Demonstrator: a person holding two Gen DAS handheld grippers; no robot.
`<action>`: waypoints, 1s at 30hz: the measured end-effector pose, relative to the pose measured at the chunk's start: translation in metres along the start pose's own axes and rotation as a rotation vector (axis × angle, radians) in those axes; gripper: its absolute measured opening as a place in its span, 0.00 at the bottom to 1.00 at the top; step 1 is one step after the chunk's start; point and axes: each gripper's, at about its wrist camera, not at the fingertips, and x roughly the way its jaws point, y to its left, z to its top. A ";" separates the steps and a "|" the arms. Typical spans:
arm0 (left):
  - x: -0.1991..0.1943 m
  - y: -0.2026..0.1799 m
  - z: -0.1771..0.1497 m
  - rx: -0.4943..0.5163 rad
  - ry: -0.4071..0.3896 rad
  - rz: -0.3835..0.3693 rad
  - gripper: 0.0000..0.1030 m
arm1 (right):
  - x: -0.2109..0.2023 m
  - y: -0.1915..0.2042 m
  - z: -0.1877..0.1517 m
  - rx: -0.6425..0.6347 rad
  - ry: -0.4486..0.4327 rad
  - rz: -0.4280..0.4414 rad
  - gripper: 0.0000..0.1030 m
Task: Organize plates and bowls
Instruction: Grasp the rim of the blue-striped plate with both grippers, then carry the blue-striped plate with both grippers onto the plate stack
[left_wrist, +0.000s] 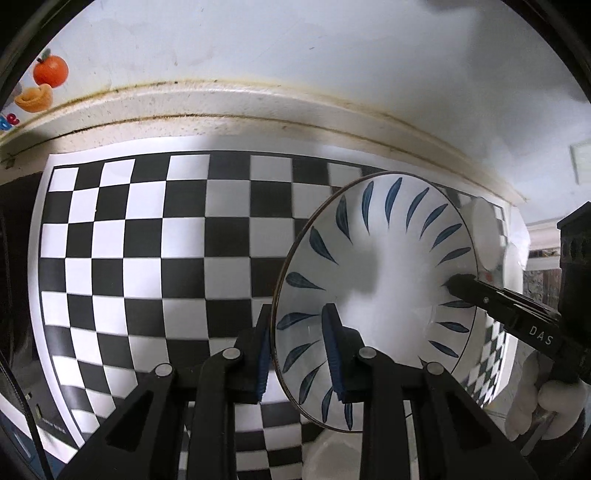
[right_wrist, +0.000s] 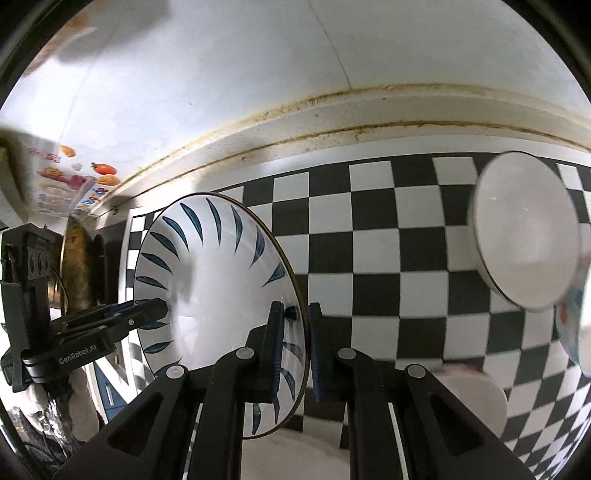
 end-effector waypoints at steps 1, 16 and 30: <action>-0.004 -0.004 -0.005 0.005 -0.005 -0.001 0.23 | -0.007 0.000 -0.006 0.000 -0.006 0.003 0.14; -0.037 -0.042 -0.086 0.080 -0.005 -0.022 0.23 | -0.072 -0.002 -0.108 -0.004 -0.027 0.018 0.14; -0.008 -0.053 -0.143 0.094 0.087 -0.010 0.23 | -0.055 -0.030 -0.182 0.039 0.041 0.016 0.14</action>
